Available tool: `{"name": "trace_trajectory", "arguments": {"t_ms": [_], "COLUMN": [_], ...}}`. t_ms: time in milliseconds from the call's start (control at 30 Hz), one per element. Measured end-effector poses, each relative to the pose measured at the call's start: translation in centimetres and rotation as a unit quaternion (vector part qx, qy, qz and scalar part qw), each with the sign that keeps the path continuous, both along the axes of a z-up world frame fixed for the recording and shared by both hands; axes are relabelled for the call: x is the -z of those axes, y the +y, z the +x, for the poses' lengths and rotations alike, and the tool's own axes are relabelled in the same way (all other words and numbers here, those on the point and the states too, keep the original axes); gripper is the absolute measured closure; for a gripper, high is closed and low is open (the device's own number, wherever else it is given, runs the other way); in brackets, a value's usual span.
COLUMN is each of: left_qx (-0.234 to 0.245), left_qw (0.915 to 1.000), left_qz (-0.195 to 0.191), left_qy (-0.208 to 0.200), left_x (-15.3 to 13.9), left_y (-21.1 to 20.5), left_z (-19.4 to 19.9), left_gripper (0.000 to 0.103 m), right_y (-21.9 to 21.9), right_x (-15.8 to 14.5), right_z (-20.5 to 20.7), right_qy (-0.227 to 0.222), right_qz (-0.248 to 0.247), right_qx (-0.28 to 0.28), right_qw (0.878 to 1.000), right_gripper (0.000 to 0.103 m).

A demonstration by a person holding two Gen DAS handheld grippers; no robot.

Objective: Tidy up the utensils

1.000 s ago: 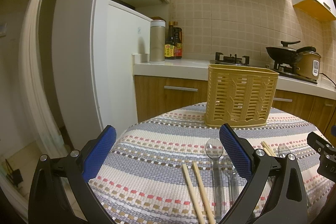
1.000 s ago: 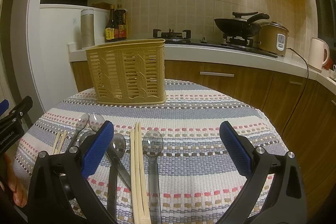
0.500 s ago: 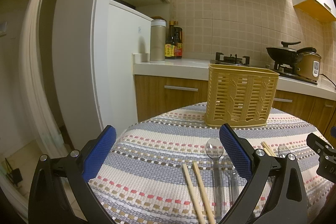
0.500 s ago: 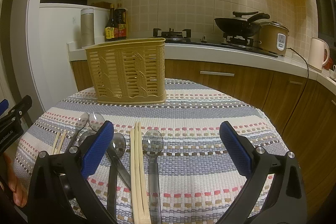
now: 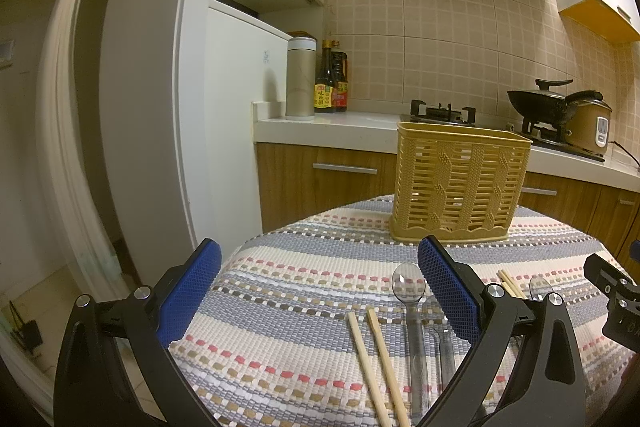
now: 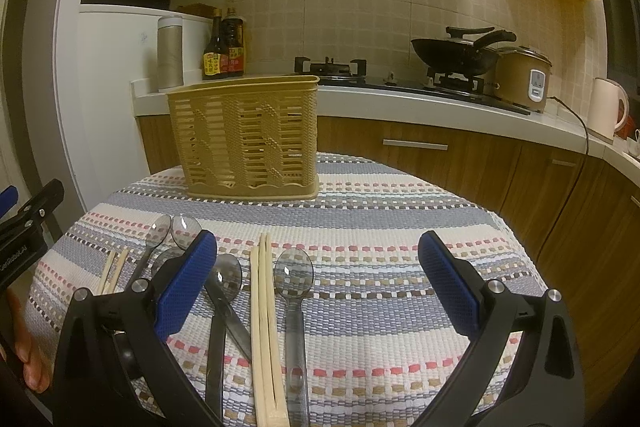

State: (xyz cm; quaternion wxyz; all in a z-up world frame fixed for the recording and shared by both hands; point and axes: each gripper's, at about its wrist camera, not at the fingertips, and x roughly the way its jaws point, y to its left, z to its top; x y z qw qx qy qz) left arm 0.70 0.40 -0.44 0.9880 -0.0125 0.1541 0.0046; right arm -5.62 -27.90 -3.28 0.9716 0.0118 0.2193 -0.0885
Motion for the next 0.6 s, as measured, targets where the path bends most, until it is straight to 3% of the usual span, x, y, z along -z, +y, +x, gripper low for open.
{"name": "trace_trajectory", "arguments": {"t_ms": [333,467,533,600], "left_qx": [0.007,0.082,0.14,0.185], "left_qw": [1.0,0.9961,0.9884,0.9799], "left_qz": [-0.002,0.0,0.021,0.055], "left_qy": [0.004,0.031,0.054,0.05], "left_x": [0.1,0.2,0.2,0.5], "left_y": [0.0,0.4,0.4,-0.2], "left_z": [0.1,0.5,0.7,0.2], "left_gripper": [0.007,0.007,0.008,0.008], "right_y": [-0.1,-0.1,-0.1,-0.3], "right_x": [-0.1,0.0,0.1,0.3], "right_z": [0.1,0.7,1.2,2.0], "right_qy": [0.002,0.025,0.046,0.075], "right_qz": [-0.001,-0.002,0.007,0.023], "right_qx": [0.001,-0.004,-0.023,-0.04], "right_qw": [1.0,1.0,0.999,0.996], "right_gripper": [0.007,0.007,0.007,0.007]}}
